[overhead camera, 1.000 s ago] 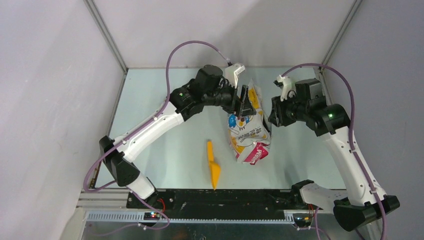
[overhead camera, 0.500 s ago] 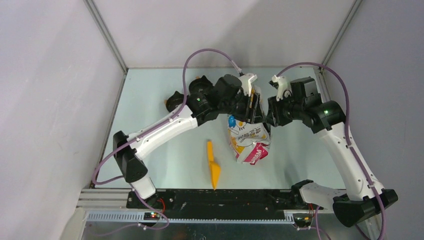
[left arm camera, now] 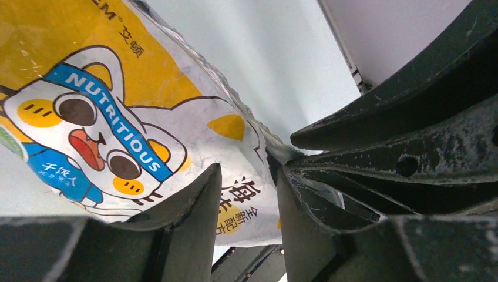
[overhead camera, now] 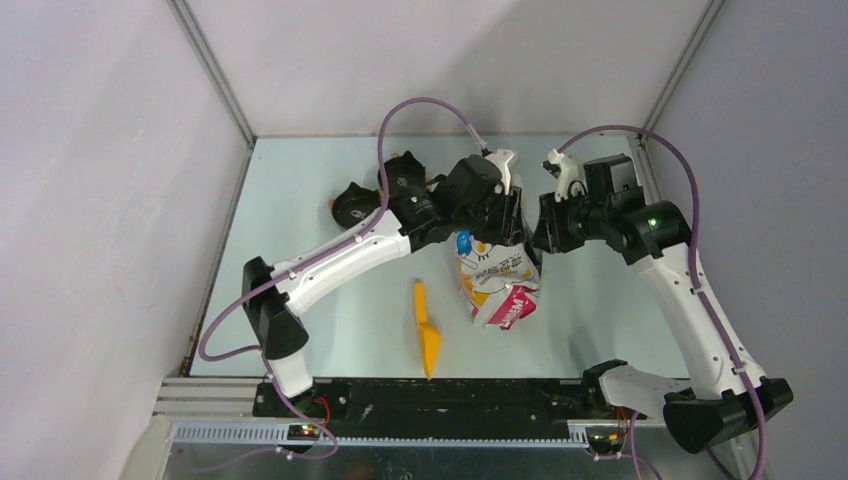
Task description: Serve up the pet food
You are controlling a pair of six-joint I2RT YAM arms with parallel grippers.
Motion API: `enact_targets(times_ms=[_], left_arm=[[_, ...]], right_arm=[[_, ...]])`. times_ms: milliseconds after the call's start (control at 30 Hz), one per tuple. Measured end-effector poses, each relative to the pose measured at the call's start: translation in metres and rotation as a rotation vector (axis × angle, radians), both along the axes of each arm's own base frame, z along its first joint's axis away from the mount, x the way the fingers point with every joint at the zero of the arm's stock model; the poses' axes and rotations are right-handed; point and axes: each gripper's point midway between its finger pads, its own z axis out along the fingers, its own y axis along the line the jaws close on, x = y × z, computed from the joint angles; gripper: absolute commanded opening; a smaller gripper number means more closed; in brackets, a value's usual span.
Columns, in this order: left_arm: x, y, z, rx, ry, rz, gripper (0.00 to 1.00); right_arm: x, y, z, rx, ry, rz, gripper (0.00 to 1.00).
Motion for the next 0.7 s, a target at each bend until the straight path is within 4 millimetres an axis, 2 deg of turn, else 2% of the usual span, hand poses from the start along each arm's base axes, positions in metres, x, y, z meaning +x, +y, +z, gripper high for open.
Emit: enact_targets(times_ms=[167,300,367,400,433,467,500,533,700], left_arm=[[0.007,-0.002,0.002,0.014,-0.020,0.038,0.46],[0.010,-0.006,-0.005,0.036,-0.027,0.056,0.43],[0.010,-0.007,-0.011,0.054,-0.027,0.061,0.35],[0.009,-0.007,-0.013,0.061,-0.026,0.063,0.25],[0.008,-0.008,-0.014,0.067,-0.026,0.064,0.20],[0.008,-0.008,-0.015,0.069,-0.028,0.068,0.09],[0.008,-0.007,-0.015,0.072,-0.030,0.072,0.04],[0.008,-0.008,-0.015,0.072,-0.032,0.075,0.01],[0.012,-0.002,-0.014,0.105,-0.078,0.086,0.00]], right_arm=[[-0.001,0.001,-0.001,0.010,0.012,-0.008,0.22],[0.001,0.002,-0.002,0.013,0.018,-0.014,0.21],[0.002,0.002,-0.004,0.010,0.027,-0.021,0.21],[0.004,0.002,-0.006,0.008,0.031,-0.023,0.20],[0.004,0.002,-0.006,0.008,0.035,-0.026,0.19],[0.006,0.002,-0.008,0.006,0.039,-0.028,0.12],[0.007,0.003,-0.009,0.006,0.042,-0.029,0.07],[0.008,0.003,-0.009,0.004,0.042,-0.030,0.00],[0.015,-0.008,-0.011,0.004,0.049,-0.100,0.00]])
